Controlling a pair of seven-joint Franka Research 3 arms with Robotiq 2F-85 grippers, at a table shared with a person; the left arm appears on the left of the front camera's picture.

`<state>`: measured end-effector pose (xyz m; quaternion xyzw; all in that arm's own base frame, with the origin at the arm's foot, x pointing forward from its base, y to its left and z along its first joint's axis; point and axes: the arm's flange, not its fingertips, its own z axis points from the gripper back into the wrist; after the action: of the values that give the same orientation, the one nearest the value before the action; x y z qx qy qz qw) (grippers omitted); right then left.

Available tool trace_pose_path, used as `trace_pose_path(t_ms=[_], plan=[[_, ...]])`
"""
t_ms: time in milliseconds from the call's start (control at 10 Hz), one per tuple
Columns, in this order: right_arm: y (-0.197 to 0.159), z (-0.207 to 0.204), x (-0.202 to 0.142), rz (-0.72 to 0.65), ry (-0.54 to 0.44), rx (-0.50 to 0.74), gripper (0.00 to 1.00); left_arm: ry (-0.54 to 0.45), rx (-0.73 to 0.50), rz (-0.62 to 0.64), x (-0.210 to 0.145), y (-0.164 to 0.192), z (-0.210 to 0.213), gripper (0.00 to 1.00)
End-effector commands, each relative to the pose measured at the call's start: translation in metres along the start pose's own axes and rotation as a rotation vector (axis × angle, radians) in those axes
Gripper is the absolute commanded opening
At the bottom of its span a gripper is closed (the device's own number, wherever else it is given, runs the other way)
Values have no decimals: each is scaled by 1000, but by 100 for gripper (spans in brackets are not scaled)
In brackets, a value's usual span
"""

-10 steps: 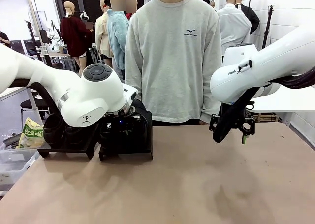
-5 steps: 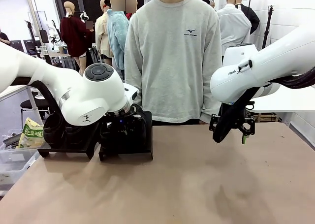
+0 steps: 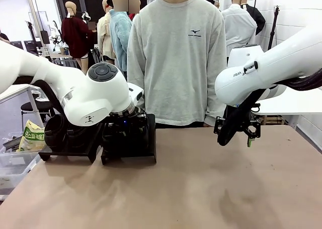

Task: Organize the shoes by placing them on the stand.
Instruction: Place the Shoe from the middle of the table onto the Shoes Stand.

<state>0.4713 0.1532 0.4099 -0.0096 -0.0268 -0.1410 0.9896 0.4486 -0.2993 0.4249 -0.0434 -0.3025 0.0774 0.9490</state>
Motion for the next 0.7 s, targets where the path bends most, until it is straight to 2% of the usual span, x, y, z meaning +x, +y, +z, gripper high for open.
trace_pose_path(t_ms=[0,600], plan=[[-1,-1,0,9,-6,-9,100,-32,1,-5,3,-9,7,100],[-1,-1,0,9,-6,-9,100,-15,-13,-5,3,-7,7,100]])
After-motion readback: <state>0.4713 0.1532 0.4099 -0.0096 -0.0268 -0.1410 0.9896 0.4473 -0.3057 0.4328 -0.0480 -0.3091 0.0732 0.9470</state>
